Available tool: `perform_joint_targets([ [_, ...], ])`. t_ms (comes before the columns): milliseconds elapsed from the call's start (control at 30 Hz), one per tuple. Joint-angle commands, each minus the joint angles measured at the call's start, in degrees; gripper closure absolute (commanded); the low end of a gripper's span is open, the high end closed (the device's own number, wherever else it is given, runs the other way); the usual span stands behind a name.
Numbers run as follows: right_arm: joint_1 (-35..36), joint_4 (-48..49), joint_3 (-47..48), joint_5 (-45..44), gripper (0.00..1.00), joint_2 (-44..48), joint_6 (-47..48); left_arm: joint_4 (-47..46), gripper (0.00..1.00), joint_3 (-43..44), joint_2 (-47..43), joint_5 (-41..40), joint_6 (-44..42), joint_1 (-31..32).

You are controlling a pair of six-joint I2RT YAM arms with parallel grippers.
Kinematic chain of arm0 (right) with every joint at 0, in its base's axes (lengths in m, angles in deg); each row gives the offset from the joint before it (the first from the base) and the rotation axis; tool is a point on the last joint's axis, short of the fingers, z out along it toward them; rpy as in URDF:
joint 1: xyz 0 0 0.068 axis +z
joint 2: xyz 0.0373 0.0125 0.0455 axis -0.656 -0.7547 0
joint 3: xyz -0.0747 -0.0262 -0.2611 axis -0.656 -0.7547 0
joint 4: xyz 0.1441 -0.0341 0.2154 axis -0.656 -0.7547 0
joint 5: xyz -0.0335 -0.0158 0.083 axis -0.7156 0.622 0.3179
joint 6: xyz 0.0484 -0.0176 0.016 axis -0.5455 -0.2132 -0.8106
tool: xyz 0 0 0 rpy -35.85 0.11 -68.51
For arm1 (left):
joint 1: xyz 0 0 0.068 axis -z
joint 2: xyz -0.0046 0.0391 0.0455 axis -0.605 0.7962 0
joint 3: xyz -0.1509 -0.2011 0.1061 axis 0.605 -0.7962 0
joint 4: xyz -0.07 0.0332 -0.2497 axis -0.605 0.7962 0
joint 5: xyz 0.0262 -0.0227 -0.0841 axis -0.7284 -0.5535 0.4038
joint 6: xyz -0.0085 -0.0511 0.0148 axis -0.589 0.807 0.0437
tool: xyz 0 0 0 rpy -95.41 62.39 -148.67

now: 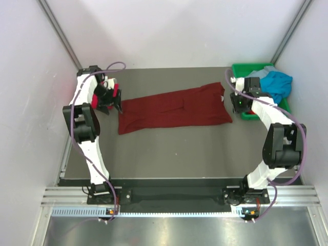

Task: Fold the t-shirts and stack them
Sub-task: Fold the tshirt

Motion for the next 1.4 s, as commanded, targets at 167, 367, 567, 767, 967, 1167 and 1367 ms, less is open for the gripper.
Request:
perform_joint_targets([
  [167, 0.45, 2.62, 7.32, 2.91, 0.64, -7.03, -2.11, 0.3, 0.82, 2.31, 7.17, 3.42, -1.68, -0.07],
  [367, 3.08, 2.97, 10.67, 4.4, 0.63, -11.34, -2.55, 0.04, 1.0, 3.72, 9.37, 1.93, -1.33, 0.19],
  [567, 3.7, 2.45, 10.94, 4.49, 0.62, -11.52, -2.64, 1.26, 0.8, 1.35, 7.44, 2.54, -0.98, 0.63],
  [767, 3.7, 2.97, 7.96, 4.4, 0.62, -10.11, -2.81, -0.66, 0.35, -0.95, 3.3, 3.86, 0.16, 0.63],
  [967, 3.96, 3.41, 8.21, 4.4, 0.62, -11.16, -2.37, -0.93, 0.39, 7.58, 9.45, 2.1, -0.45, 1.07],
  [1167, 4.05, 3.32, 8.92, 4.05, 0.62, -11.34, -2.11, -1.37, 0.49, 9.51, 12.44, 3.07, -0.8, 2.03],
  [1367, 4.05, 3.67, 8.48, 3.88, 0.62, -11.25, -2.28, -1.8, 0.55, 9.6, 13.67, 2.89, -0.8, 3.79],
])
